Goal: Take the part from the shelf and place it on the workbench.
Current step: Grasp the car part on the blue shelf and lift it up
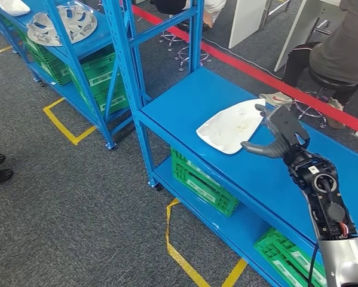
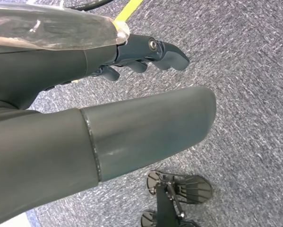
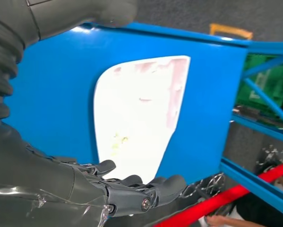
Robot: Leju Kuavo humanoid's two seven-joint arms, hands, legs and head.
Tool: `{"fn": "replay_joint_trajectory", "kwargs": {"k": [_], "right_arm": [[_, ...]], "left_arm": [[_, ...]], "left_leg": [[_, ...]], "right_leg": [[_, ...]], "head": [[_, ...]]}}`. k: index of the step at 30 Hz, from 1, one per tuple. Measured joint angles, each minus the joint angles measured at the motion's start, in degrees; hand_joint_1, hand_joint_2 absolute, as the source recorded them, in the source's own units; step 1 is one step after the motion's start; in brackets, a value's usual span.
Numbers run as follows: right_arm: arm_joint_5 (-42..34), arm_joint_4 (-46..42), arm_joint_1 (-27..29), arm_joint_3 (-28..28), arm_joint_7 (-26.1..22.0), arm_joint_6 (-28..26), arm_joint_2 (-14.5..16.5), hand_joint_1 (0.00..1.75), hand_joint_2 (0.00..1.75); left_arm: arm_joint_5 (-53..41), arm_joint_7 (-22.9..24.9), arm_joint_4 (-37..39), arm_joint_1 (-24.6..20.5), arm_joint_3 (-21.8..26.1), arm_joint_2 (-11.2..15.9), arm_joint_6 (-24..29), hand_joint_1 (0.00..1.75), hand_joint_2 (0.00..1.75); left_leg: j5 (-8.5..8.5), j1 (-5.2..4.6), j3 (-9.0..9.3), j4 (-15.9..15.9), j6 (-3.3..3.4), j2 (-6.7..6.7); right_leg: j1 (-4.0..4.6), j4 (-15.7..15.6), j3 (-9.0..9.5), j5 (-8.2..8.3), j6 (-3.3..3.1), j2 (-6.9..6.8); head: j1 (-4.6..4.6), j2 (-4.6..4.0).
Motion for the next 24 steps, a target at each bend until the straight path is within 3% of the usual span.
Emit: {"fn": "replay_joint_trajectory", "kwargs": {"k": [8,24], "right_arm": [[6.5,1.4,-1.5,1.0,-0.8,-0.5,-0.2,0.00,1.75],[5.3,2.8,-2.2,3.1,0.6,1.0,-0.4,0.00,1.75]], "left_arm": [[-0.2,0.0,0.0,-0.3,0.0,0.0,0.0,0.00,0.00],[0.0,-0.1,0.0,-0.3,0.0,0.0,0.0,0.00,0.00]], "left_leg": [[0.01,0.00,0.00,0.0,0.01,0.00],[0.01,0.00,0.00,0.0,0.01,-0.01]], "right_leg": [[0.01,0.0,0.03,0.01,0.00,-0.01],[0.01,0.0,0.03,0.00,0.00,-0.01]], "head": [[-0.03,0.00],[-0.04,0.00]]}}
